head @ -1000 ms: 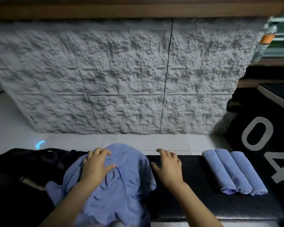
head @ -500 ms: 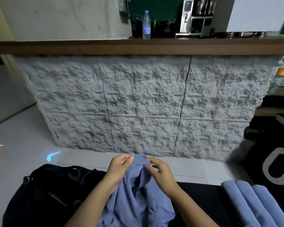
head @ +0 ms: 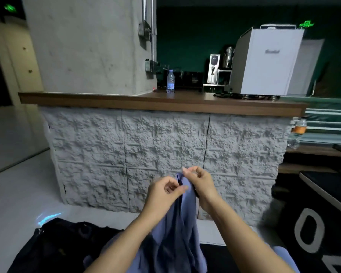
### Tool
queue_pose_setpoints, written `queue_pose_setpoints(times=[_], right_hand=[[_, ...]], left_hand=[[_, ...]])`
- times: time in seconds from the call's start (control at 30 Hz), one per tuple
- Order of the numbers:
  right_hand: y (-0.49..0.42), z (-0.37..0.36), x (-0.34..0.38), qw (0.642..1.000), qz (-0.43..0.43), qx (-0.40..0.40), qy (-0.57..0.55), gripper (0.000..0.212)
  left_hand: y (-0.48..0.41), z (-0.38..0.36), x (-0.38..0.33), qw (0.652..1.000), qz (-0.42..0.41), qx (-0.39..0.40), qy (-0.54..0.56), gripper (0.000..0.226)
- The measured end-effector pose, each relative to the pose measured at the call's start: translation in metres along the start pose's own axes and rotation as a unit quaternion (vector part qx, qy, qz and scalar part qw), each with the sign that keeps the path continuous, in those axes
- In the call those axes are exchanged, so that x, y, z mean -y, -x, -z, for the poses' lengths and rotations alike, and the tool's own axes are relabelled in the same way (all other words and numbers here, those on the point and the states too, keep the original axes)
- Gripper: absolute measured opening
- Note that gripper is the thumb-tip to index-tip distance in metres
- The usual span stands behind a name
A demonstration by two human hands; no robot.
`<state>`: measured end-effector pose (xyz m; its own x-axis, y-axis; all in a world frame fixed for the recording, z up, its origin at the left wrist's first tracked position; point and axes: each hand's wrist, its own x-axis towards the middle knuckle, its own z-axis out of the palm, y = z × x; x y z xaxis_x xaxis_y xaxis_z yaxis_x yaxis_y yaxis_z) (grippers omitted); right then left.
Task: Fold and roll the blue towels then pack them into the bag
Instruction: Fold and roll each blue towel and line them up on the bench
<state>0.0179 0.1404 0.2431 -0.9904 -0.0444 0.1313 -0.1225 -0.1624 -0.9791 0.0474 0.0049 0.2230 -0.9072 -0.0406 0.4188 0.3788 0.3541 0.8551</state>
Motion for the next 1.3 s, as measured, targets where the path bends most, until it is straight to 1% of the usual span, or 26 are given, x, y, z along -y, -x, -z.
queue_pose_setpoints(times=[0.1, 0.2, 0.23, 0.3, 0.33, 0.37, 0.4, 0.47, 0.5, 0.53, 0.57, 0.63, 0.7, 0.73, 0.77, 0.8, 0.83, 0.9, 0.97, 1.03, 1.07, 1.13, 1.17, 1.23, 1.27, 1.3], right_hand=[[0.016, 0.005, 0.030, 1.000, 0.011, 0.023, -0.016, 0.018], [0.028, 0.017, 0.053, 0.996, -0.009, 0.083, 0.007, 0.023], [0.031, 0.023, 0.060, 0.995, -0.016, 0.092, 0.018, 0.024], [0.034, 0.039, 0.073, 0.996, -0.038, 0.084, 0.019, 0.025], [0.036, 0.047, 0.077, 0.996, -0.045, 0.075, 0.019, 0.026], [0.038, 0.055, 0.080, 0.996, -0.040, 0.068, 0.031, 0.028], [0.041, 0.063, 0.082, 0.996, -0.021, 0.065, 0.066, 0.030], [0.048, 0.071, 0.079, 0.980, 0.039, 0.070, 0.183, 0.027], [0.051, 0.071, 0.076, 0.967, 0.065, 0.075, 0.233, 0.024], [0.053, 0.069, 0.072, 0.960, 0.081, 0.083, 0.254, 0.021], [0.054, 0.068, 0.070, 0.960, 0.091, 0.089, 0.249, 0.018], [0.055, 0.067, 0.070, 0.972, 0.095, 0.084, 0.198, 0.017], [0.058, 0.072, 0.074, 0.981, 0.077, 0.084, 0.154, 0.018], [0.061, 0.075, 0.076, 0.982, 0.063, 0.088, 0.154, 0.021], [0.064, 0.077, 0.076, 0.980, 0.054, 0.094, 0.166, 0.025], [0.067, 0.079, 0.076, 0.977, 0.055, 0.102, 0.178, 0.028], [0.069, 0.080, 0.074, 0.974, 0.064, 0.108, 0.189, 0.030], [0.073, 0.077, 0.072, 0.962, 0.109, 0.106, 0.225, 0.033], [0.075, 0.068, 0.068, 0.928, 0.180, 0.096, 0.312, 0.028], [0.073, 0.058, 0.063, 0.881, 0.250, 0.071, 0.394, 0.020], [0.071, 0.055, 0.061, 0.870, 0.271, 0.061, 0.407, 0.018], [0.069, 0.053, 0.057, 0.874, 0.282, 0.042, 0.393, 0.012], [0.069, 0.054, 0.057, 0.888, 0.272, 0.035, 0.370, 0.010], [0.072, 0.057, 0.054, 0.925, 0.227, 0.028, 0.303, 0.023], [0.073, 0.058, 0.053, 0.936, 0.214, 0.028, 0.278, 0.025], [0.074, 0.058, 0.051, 0.939, 0.210, 0.026, 0.272, 0.024]], left_hand=[[0.001, -0.008, -0.016, 1.000, 0.015, -0.005, -0.014, 0.025], [-0.001, -0.013, -0.030, 0.995, 0.069, 0.046, 0.063, 0.031], [0.000, -0.014, -0.037, 0.990, 0.084, 0.067, 0.091, 0.028], [0.001, -0.015, -0.051, 0.984, 0.090, 0.092, 0.123, 0.013], [0.001, -0.014, -0.057, 0.983, 0.091, 0.088, 0.136, 0.007], [0.000, -0.012, -0.063, 0.980, 0.099, 0.077, 0.157, 0.006], [-0.002, -0.010, -0.068, 0.975, 0.110, 0.065, 0.183, 0.009], [-0.007, -0.007, -0.078, 0.969, 0.117, 0.055, 0.210, 0.015], [-0.009, -0.008, -0.083, 0.974, 0.108, 0.058, 0.192, 0.017], [-0.009, -0.009, -0.088, 0.980, 0.092, 0.067, 0.164, 0.018], [-0.007, -0.011, -0.095, 0.984, 0.069, 0.080, 0.142, 0.017], [-0.003, -0.011, -0.104, 0.985, 0.030, 0.117, 0.125, 0.015], [-0.002, -0.004, -0.104, 0.979, 0.032, 0.184, 0.088, 0.030], [-0.001, 0.003, -0.101, 0.972, 0.045, 0.227, 0.051, 0.034], [0.000, 0.008, -0.101, 0.962, 0.059, 0.267, 0.021, 0.033], [0.001, 0.012, -0.098, 0.955, 0.068, 0.289, 0.010, 0.030], [0.003, 0.013, -0.098, 0.954, 0.071, 0.290, 0.023, 0.025], [0.008, 0.009, -0.103, 0.961, 0.083, 0.249, 0.086, 0.019], [0.011, 0.002, -0.109, 0.967, 0.085, 0.206, 0.122, 0.022], [0.011, -0.003, -0.117, 0.980, 0.039, 0.179, 0.080, 0.022], [0.010, -0.004, -0.118, 0.983, 0.013, 0.171, 0.060, 0.024], [0.007, -0.002, -0.121, 0.989, -0.016, 0.143, 0.038, 0.026], [0.004, 0.000, -0.121, 0.991, -0.026, 0.127, 0.030, 0.027], [0.000, 0.008, -0.120, 0.993, -0.034, 0.112, 0.016, 0.030], [-0.001, 0.011, -0.119, 0.993, -0.032, 0.115, 0.011, 0.032], [-0.001, 0.013, -0.119, 0.992, -0.031, 0.123, 0.005, 0.033]])
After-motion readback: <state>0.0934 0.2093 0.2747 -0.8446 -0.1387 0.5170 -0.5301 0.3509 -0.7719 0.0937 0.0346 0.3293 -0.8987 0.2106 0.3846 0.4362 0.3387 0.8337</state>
